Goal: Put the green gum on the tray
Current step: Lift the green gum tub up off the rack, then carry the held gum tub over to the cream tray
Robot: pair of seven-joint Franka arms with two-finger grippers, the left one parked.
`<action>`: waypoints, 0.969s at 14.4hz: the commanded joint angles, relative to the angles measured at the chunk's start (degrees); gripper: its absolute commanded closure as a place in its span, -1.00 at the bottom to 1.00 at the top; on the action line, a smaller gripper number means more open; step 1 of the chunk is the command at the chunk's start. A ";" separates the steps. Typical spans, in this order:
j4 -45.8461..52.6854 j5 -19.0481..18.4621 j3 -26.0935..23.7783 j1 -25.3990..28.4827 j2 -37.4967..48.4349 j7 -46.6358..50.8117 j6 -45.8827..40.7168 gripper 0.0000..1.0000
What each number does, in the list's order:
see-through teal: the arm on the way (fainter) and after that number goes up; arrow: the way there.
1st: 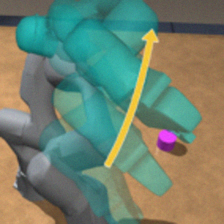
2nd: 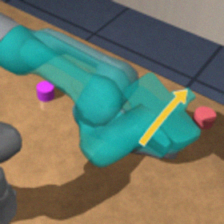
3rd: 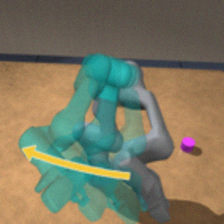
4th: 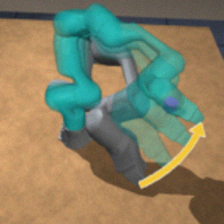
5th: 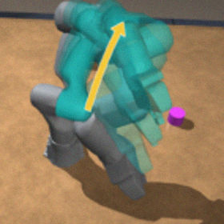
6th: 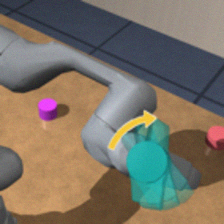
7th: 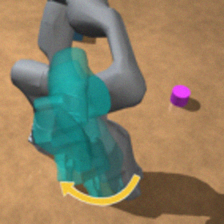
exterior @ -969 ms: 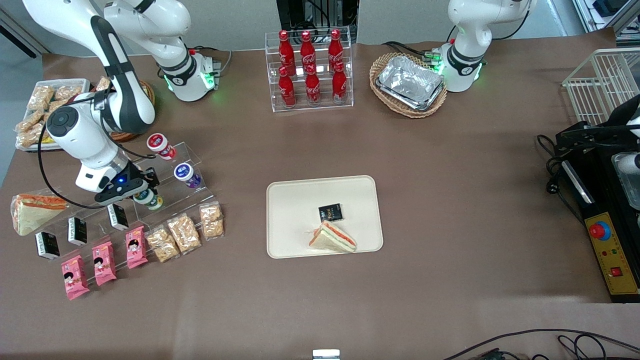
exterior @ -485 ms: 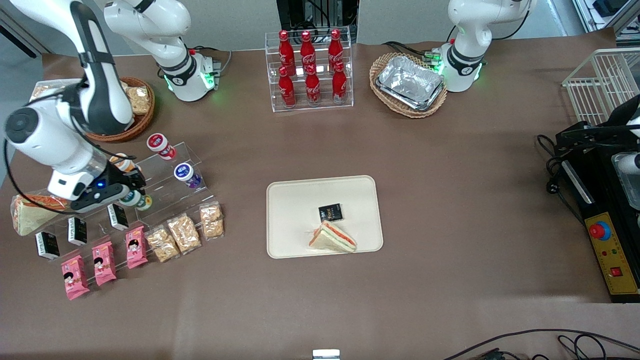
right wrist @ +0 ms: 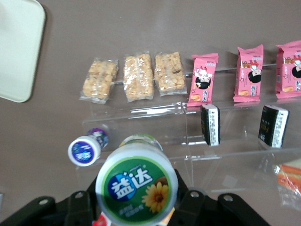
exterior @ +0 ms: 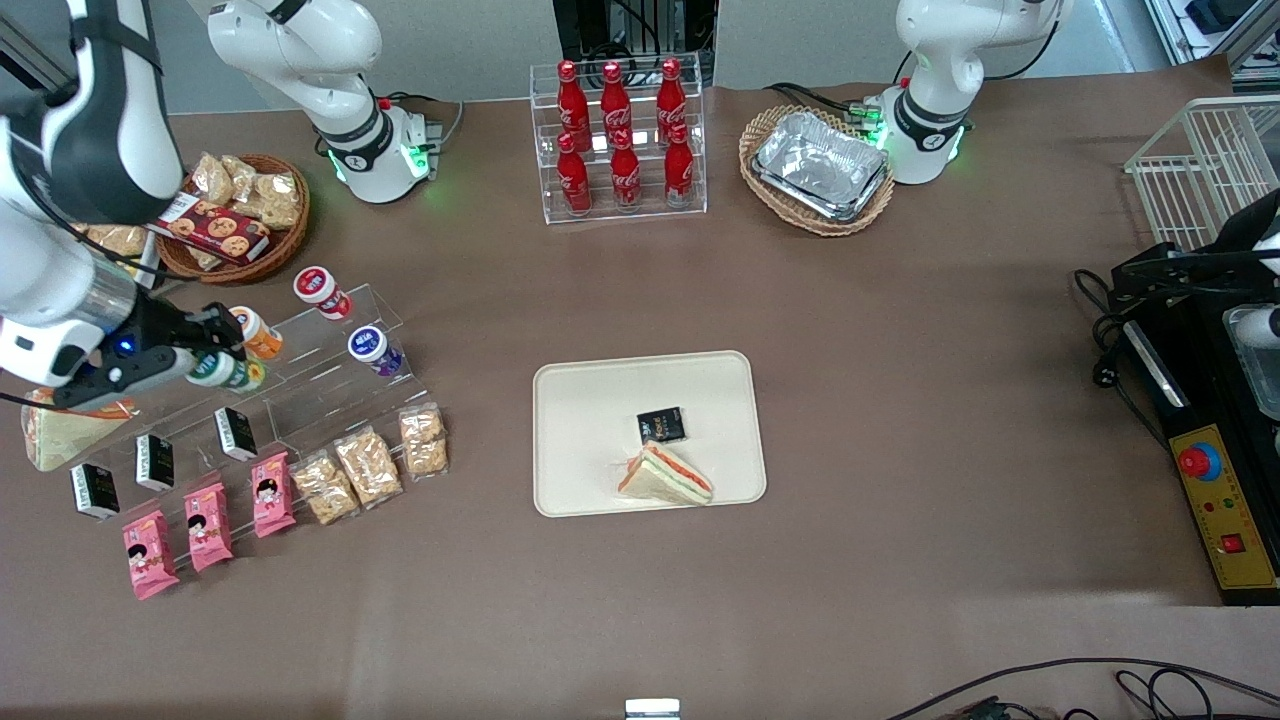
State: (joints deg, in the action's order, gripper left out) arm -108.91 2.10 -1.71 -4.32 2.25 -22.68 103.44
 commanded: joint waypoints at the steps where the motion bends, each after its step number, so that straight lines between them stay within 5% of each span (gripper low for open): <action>1: 7.91 0.97 -0.23 4.31 -0.49 9.37 -8.68 0.20; 7: 9.68 2.20 -0.14 19.42 -2.41 39.77 -7.12 0.20; 14: 7.49 1.94 0.03 32.53 -14.80 68.09 13.60 0.20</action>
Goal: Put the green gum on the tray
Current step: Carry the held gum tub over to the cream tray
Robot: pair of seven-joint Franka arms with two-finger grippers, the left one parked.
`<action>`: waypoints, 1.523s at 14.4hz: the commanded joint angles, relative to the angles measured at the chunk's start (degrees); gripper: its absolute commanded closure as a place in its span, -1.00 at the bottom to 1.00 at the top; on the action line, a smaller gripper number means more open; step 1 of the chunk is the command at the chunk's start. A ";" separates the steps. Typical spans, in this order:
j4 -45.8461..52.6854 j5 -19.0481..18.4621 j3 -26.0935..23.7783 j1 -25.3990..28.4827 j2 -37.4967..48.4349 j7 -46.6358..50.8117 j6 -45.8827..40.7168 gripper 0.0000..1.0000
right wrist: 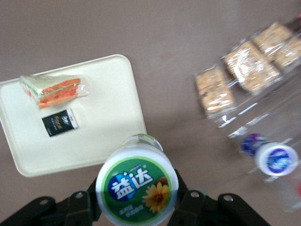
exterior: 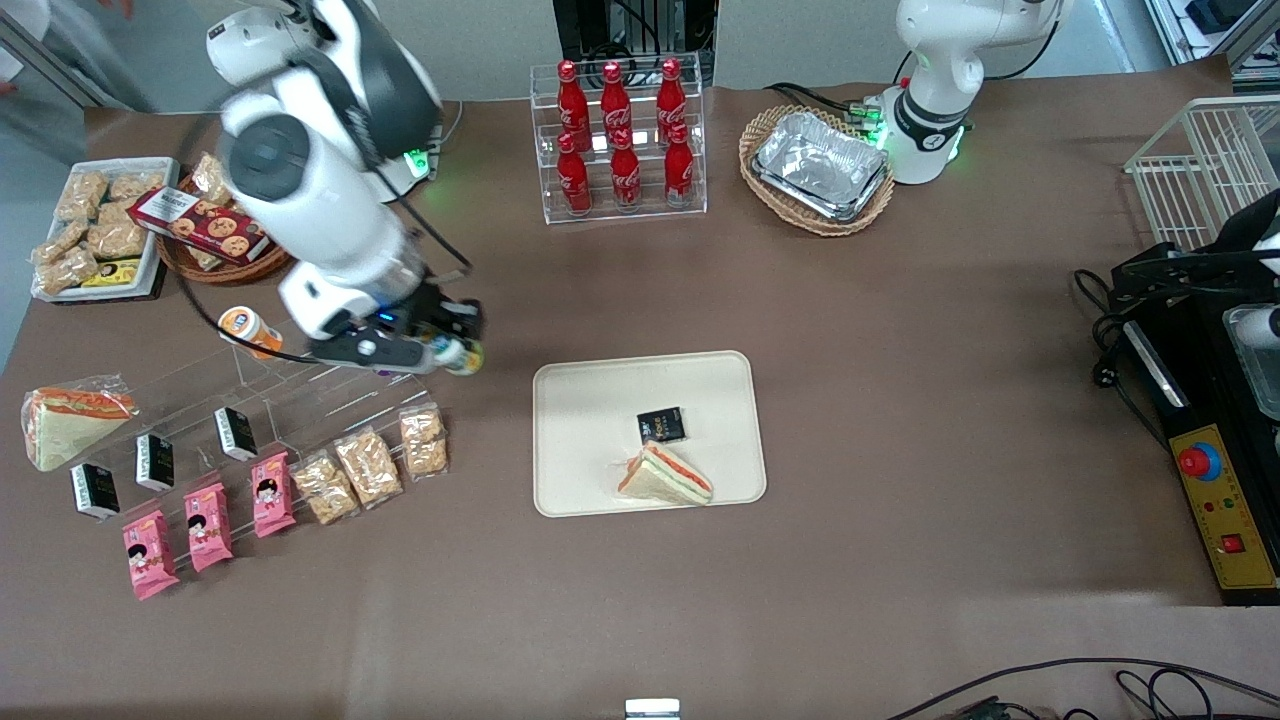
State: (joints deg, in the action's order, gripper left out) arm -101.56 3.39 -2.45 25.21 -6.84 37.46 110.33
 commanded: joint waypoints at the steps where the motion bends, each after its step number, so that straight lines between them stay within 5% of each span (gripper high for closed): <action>1: -0.82 0.48 0.78 3.96 -7.56 10.41 10.48 0.20; 12: -6.71 -0.40 1.05 10.20 -21.99 19.83 30.71 0.20; 17: -7.51 -0.40 1.13 11.44 -23.48 20.89 32.32 0.16; 19: -7.42 -0.92 1.13 11.44 -23.66 21.42 32.32 -0.03; 21: -7.42 -1.02 1.13 11.44 -23.66 21.86 32.32 -0.69; 22: -7.42 -1.02 1.13 11.44 -23.66 22.04 32.32 -0.77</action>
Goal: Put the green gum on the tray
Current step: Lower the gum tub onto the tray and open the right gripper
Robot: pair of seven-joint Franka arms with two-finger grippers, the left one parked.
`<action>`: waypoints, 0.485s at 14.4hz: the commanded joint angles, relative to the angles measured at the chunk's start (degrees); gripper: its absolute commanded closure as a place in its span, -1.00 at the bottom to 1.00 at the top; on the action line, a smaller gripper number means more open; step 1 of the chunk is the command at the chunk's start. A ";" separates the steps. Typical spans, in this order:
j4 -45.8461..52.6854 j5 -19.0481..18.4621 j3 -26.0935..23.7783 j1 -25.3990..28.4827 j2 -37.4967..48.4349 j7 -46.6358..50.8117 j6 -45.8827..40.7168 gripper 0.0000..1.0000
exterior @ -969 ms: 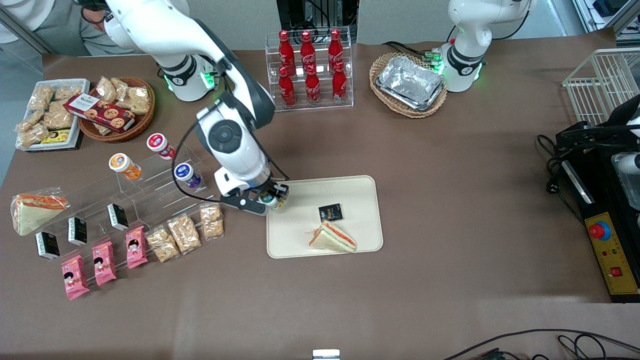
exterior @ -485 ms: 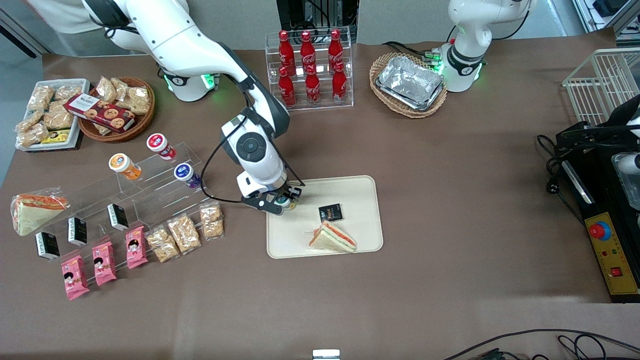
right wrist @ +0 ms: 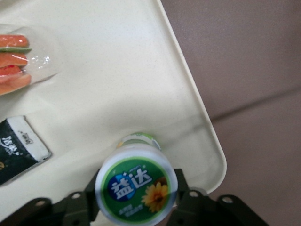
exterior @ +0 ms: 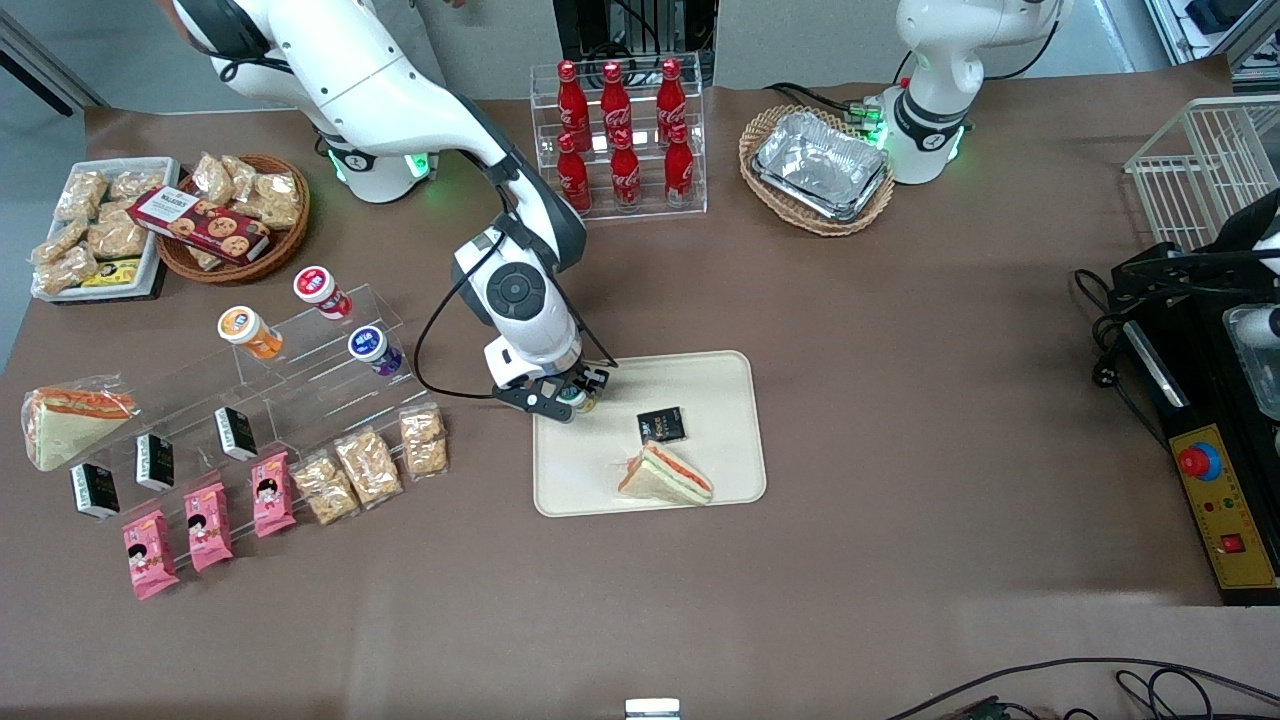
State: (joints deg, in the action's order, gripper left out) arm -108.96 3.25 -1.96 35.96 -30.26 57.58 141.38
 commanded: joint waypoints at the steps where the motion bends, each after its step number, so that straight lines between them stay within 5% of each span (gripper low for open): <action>1: -0.02 -0.88 0.64 0.69 -0.24 1.92 1.27 -0.95; 7: 0.24 -0.87 0.64 -0.01 0.02 2.80 1.01 -0.98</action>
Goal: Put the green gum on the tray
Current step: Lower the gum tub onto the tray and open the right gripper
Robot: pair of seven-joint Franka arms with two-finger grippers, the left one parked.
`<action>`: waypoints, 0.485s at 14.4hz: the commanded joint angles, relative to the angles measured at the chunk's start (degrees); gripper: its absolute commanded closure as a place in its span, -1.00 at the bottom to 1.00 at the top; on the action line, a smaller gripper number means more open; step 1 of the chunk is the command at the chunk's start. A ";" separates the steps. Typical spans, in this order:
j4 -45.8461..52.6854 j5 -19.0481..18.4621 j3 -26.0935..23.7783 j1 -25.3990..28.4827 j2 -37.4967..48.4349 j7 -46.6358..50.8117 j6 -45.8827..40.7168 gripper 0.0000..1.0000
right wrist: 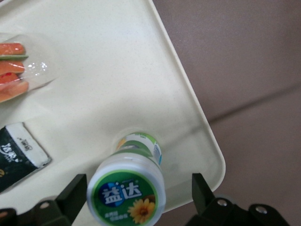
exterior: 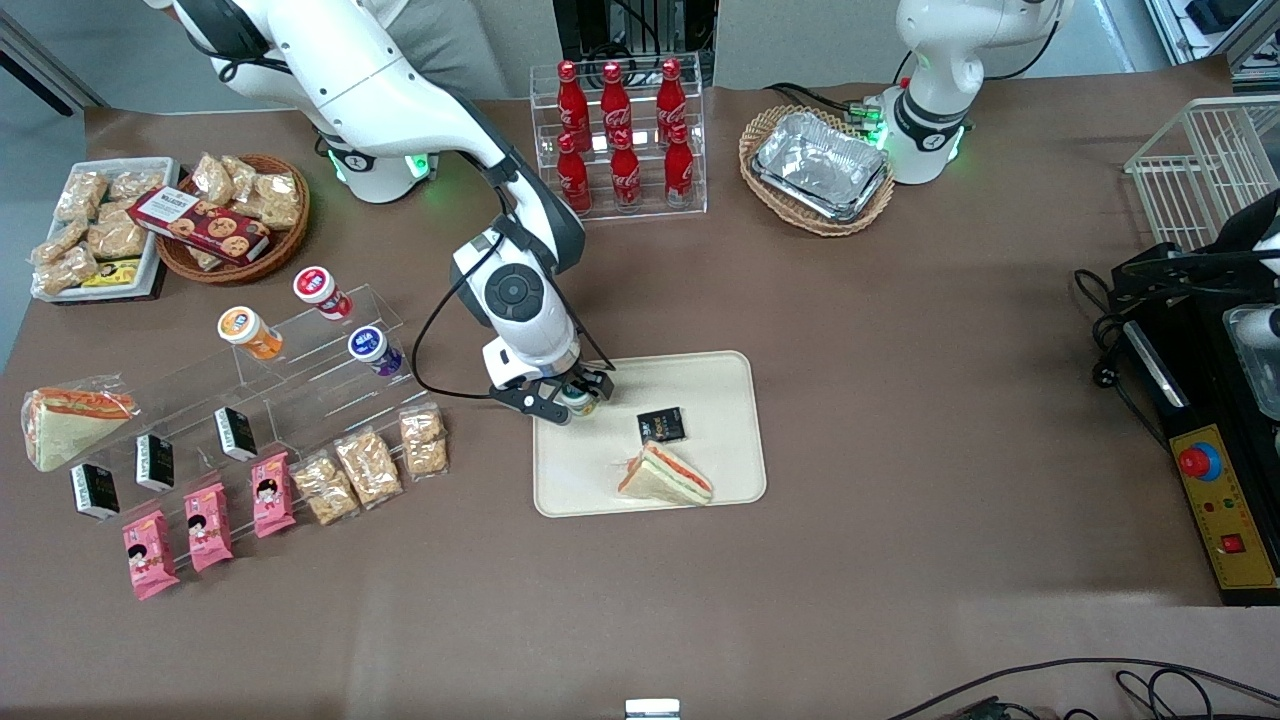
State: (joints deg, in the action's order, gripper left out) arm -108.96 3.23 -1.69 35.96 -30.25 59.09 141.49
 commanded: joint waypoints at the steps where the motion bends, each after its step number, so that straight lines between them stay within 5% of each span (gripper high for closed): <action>1: 0.76 -0.77 0.38 -0.28 0.63 0.42 0.46 -0.98; 7: 9.53 0.11 0.20 -3.53 8.80 -4.24 -19.28 -0.98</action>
State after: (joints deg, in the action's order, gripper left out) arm -104.73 3.19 -1.21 33.86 -25.45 57.05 132.94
